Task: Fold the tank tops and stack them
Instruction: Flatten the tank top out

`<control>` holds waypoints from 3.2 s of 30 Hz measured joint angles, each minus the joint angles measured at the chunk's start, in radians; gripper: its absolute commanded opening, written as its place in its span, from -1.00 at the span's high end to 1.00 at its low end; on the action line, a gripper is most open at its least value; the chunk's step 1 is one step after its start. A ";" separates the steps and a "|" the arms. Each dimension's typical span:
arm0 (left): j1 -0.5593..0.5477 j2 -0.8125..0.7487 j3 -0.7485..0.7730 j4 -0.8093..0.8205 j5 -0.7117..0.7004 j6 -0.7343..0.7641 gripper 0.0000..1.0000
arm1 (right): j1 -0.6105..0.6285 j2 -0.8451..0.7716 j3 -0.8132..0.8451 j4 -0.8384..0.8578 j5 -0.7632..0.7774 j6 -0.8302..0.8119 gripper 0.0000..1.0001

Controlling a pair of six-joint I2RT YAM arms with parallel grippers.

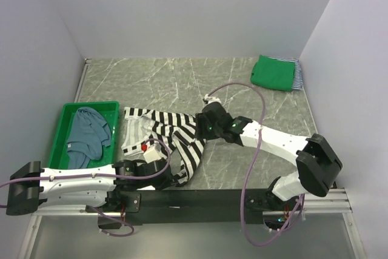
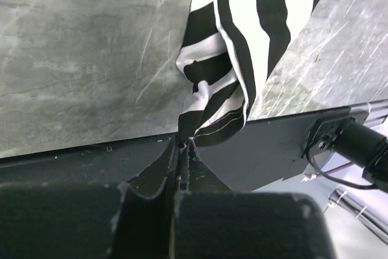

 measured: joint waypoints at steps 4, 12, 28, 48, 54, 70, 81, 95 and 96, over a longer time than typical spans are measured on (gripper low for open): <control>0.000 0.001 0.000 -0.003 -0.006 -0.016 0.99 | 0.057 0.017 -0.048 0.074 -0.023 0.107 -0.12; 0.000 0.023 -0.013 0.008 -0.005 -0.023 0.99 | 0.079 0.027 -0.152 0.196 -0.037 0.326 -0.12; 0.000 0.013 -0.031 0.016 -0.005 -0.023 0.99 | 0.080 0.111 -0.225 0.403 -0.052 0.526 -0.01; 0.000 -0.056 -0.034 -0.028 -0.024 -0.038 0.99 | 0.080 0.111 -0.208 0.423 0.021 0.533 1.00; 0.001 -0.080 0.012 -0.137 -0.090 -0.042 0.99 | 0.047 -0.031 -0.207 0.336 0.055 0.491 1.00; 0.733 -0.006 0.698 -0.200 -0.232 0.446 0.99 | -0.370 -0.341 0.192 0.128 0.021 0.272 1.00; 1.139 0.637 1.458 0.054 0.122 0.681 0.99 | -0.566 0.093 0.809 0.212 -0.143 0.159 1.00; 1.179 0.544 1.339 0.154 0.295 0.747 0.99 | -0.630 0.050 0.800 0.222 -0.235 0.096 1.00; 1.180 0.491 1.270 0.159 0.299 0.744 0.99 | -0.631 0.003 0.709 0.246 -0.236 0.099 1.00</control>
